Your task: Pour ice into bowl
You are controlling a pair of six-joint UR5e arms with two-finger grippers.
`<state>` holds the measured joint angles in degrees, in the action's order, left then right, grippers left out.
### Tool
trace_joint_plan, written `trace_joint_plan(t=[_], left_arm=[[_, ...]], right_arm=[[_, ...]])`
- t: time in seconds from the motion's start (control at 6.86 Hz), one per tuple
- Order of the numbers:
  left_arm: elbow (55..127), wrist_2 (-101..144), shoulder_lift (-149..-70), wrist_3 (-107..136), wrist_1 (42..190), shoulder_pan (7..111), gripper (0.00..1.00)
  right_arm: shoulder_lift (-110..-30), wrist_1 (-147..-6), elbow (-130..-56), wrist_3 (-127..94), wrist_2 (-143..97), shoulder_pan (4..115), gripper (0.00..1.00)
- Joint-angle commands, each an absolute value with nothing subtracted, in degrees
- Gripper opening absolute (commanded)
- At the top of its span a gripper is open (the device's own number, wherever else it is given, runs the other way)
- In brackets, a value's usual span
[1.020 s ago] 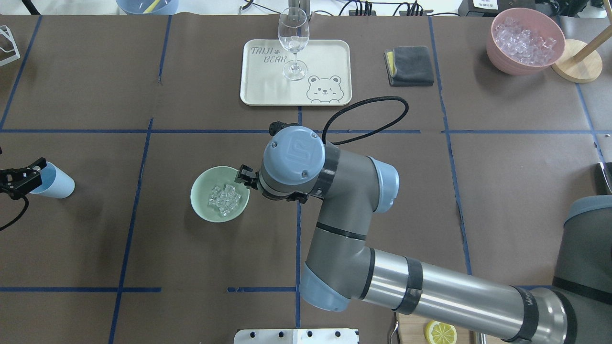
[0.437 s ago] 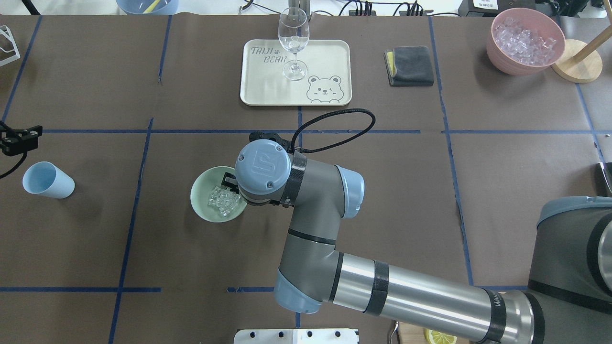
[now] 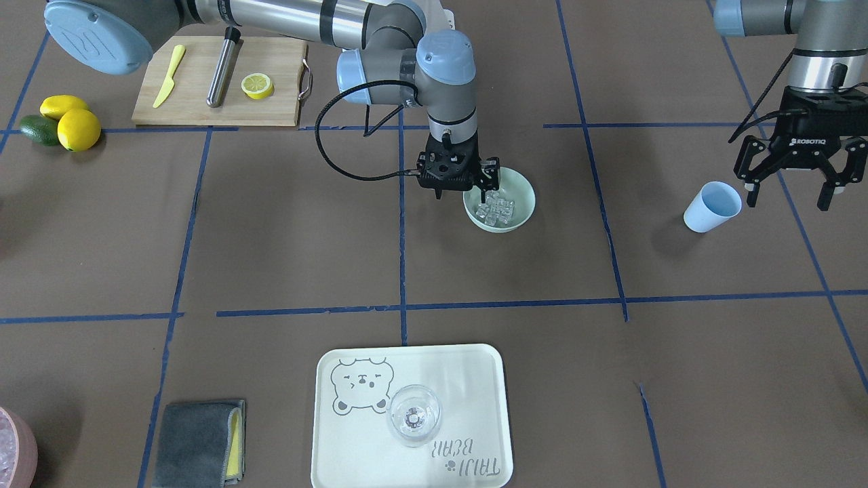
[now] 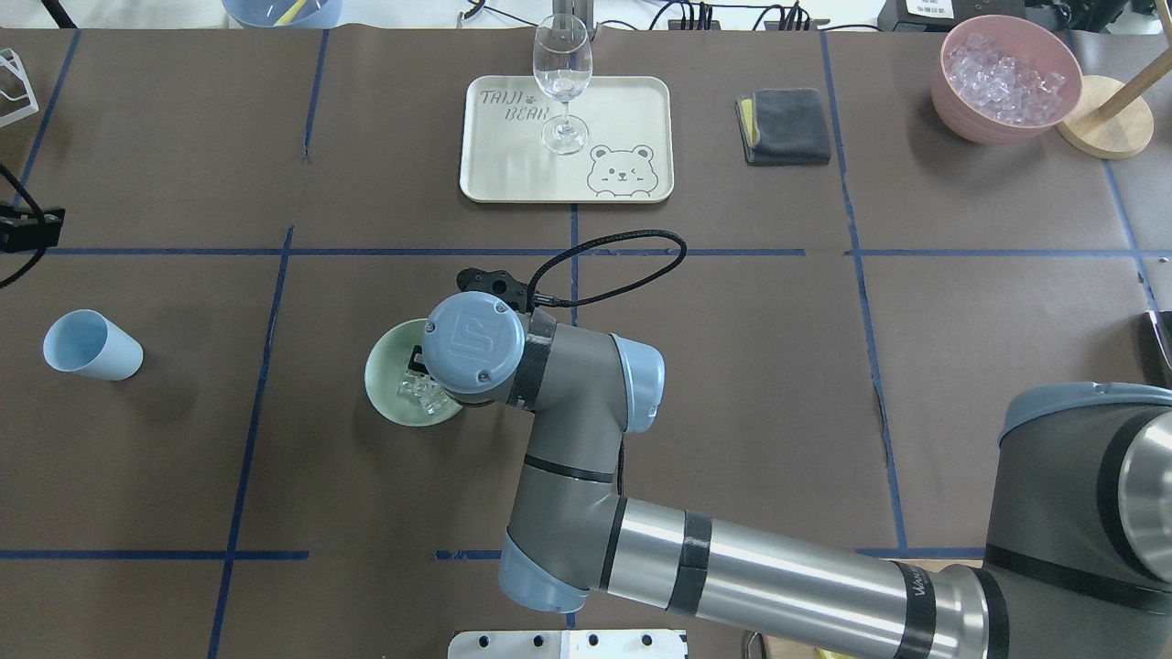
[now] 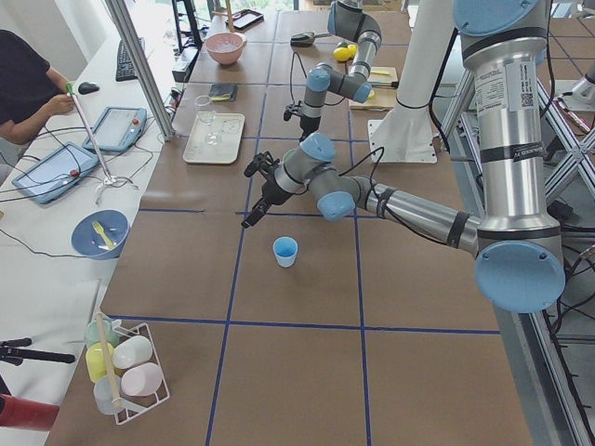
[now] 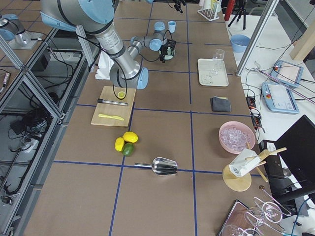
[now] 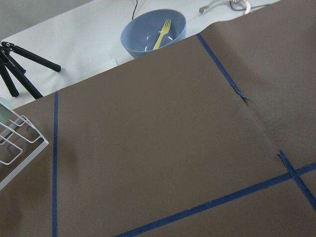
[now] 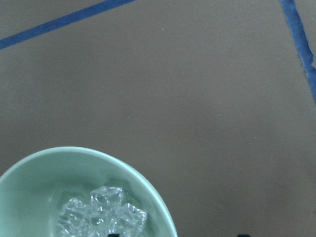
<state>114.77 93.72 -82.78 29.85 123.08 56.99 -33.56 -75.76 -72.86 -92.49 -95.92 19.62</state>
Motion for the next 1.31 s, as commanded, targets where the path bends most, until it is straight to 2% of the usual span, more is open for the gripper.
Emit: trace_joint_plan(t=[0.0,0.29,0.58,0.73,0.87,1.17], left_arm=[[114.6,94.1,-84.6,27.7,118.8,58.5,1.00],[113.9,100.2,-83.8,27.7,118.7,58.6,1.00],[114.2,106.3,-81.0,27.7,118.7,59.2,1.00],[114.1,107.9,-79.6,27.5,118.7,59.4,1.00],[113.3,112.8,-78.3,21.0,118.7,59.6,1.00],[110.8,123.6,-76.2,9.6,117.3,66.8,1.00]], right_arm=[[-32.8,-74.8,-72.1,-92.2,-95.9,19.7,0.00],[-32.8,-75.0,-72.9,-91.1,-97.4,20.5,0.00],[-33.9,-75.5,-76.8,-91.1,-100.5,22.7,0.00],[-37.0,-79.2,-83.7,-91.1,-101.9,24.3,0.00],[-43.1,-84.7,-94.4,-90.4,-101.9,26.1,0.00],[-59.0,-88.1,-112.2,-82.8,-102.0,30.8,0.00]])
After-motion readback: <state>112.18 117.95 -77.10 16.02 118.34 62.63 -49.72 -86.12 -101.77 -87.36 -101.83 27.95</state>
